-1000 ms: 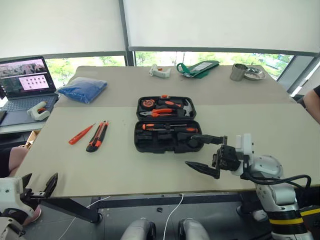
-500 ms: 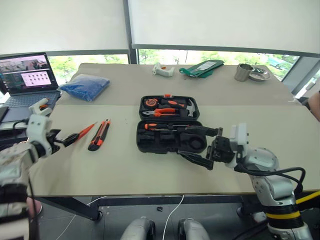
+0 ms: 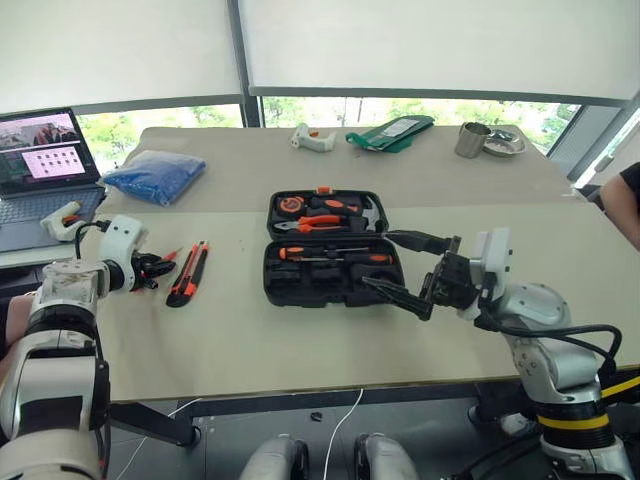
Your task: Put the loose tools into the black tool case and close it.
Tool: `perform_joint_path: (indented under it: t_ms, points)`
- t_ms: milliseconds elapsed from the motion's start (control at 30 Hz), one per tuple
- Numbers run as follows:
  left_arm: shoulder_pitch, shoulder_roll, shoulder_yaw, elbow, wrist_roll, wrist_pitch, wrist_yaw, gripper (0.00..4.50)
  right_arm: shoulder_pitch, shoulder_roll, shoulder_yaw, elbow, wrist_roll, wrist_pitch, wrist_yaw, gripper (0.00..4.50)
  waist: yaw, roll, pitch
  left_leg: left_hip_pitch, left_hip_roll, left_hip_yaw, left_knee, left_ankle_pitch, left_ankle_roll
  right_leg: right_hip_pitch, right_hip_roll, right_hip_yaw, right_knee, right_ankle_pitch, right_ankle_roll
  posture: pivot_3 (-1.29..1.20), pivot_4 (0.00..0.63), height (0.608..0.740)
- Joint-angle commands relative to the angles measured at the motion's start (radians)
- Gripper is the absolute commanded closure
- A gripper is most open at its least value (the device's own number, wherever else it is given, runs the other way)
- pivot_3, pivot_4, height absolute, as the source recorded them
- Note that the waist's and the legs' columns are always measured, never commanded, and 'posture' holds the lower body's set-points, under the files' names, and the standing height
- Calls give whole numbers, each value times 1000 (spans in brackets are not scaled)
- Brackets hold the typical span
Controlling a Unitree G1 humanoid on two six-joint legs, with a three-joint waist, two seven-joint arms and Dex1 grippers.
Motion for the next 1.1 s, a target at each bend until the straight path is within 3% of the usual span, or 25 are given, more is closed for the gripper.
perform_joint_path:
  t_ms: [33, 133, 233, 400, 600, 900, 1100]
  points:
    - [8, 3, 21, 36, 7, -36, -10, 4121, 0, -15, -28, -41, 9, -3, -8, 0, 0, 0, 0, 0, 0, 0, 0, 0, 0, 0, 0, 0, 0, 0, 0, 0, 150, 740]
    - [-21, -9, 149, 42, -89, -167, 63, 4104, -7, -21, -31, -40, 9, -8, -6, 0, 2, -1, 0, 0, 0, 0, 0, 0, 0, 0, 0, -1, 0, 1, 0, 0, 150, 740]
    - [-75, -11, 223, -1, -171, -191, -65, 4104, -10, -51, -67, -52, 38, -6, 13, 0, 5, -8, 5, -2, 1, 0, 1, 0, -1, -1, -1, -2, 0, 1, 0, 0, 150, 740]
    - [-68, -46, 118, -280, -209, -116, -415, 4104, 28, -154, -143, -31, 79, 19, 83, 0, 17, -8, 5, -4, -1, -1, 8, 1, -2, 0, -4, -6, -2, 4, 4, 0, 150, 740]
    - [-36, -147, 16, -583, -255, 0, -518, 4104, 1, -197, -161, 25, 66, 4, 117, 0, 15, -8, 5, -8, -4, 1, 19, -4, 6, 1, -5, -2, -4, 7, 10, 0, 150, 740]
    - [-81, -290, -259, -621, -27, -66, -453, 4104, 32, -243, -154, 58, 33, 16, 140, 0, 20, -8, 5, -8, -2, 2, 19, -3, 6, 2, -4, 0, -2, 7, 10, 0, 150, 740]
    - [-167, -385, -352, -465, 104, -129, -375, 4104, 49, -238, -150, 25, 38, 31, 118, 0, 32, -8, 5, -11, -3, 2, 22, -7, 12, 1, -4, 0, -2, 7, 10, 0, 150, 740]
